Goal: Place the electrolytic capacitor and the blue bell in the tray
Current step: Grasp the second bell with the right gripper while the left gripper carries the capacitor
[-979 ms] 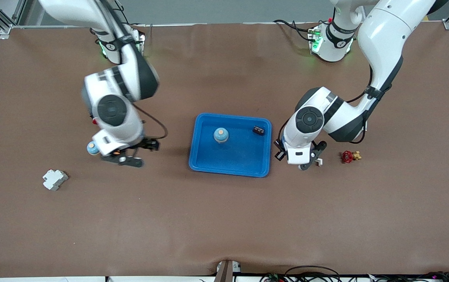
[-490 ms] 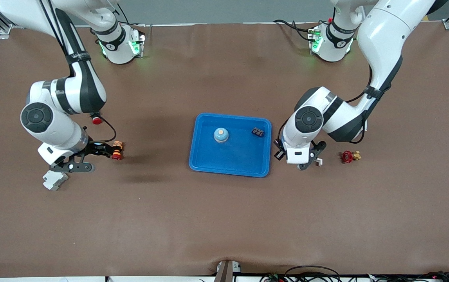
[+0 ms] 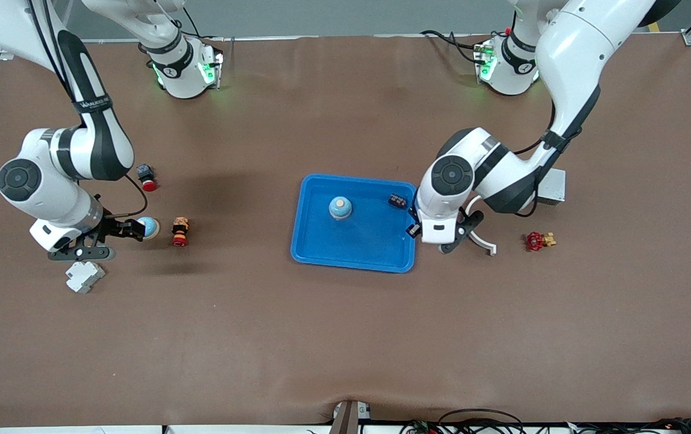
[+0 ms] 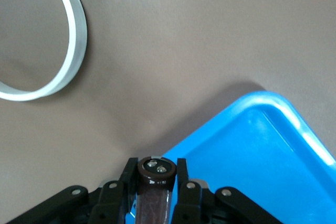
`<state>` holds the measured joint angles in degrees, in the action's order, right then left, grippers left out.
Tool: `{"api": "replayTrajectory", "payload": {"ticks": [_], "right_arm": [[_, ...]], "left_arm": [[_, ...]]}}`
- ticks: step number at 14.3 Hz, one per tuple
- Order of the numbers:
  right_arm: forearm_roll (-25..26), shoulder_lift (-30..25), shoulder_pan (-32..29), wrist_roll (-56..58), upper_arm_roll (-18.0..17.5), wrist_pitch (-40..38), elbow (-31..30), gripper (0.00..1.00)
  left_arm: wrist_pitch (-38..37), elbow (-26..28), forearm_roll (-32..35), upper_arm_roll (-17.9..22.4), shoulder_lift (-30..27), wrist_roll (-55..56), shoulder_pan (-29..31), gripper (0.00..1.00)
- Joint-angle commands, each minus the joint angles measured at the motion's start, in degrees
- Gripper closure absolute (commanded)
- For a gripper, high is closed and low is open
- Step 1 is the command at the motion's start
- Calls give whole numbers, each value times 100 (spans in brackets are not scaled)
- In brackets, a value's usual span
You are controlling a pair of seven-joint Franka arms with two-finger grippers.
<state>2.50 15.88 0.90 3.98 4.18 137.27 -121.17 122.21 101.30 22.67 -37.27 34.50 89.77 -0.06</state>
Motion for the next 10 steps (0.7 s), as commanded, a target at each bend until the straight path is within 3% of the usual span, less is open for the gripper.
{"api": "replayTrajectory", "payload": {"ticks": [1,7,10], "right_arm": [[-634,-208,-178,436,-128,317,-529,0],[-715,-191,-283,683,-119,1222,-1154,0],[-715,-156,-292,701,-110,1294,-1225,0]], "left_arm": [[-49,-23,-70,-8,4,163,-134,100],[548,-31,9,27,276,1076,-477,100],[769,-58,96,88,443,1280,-460,100]]}}
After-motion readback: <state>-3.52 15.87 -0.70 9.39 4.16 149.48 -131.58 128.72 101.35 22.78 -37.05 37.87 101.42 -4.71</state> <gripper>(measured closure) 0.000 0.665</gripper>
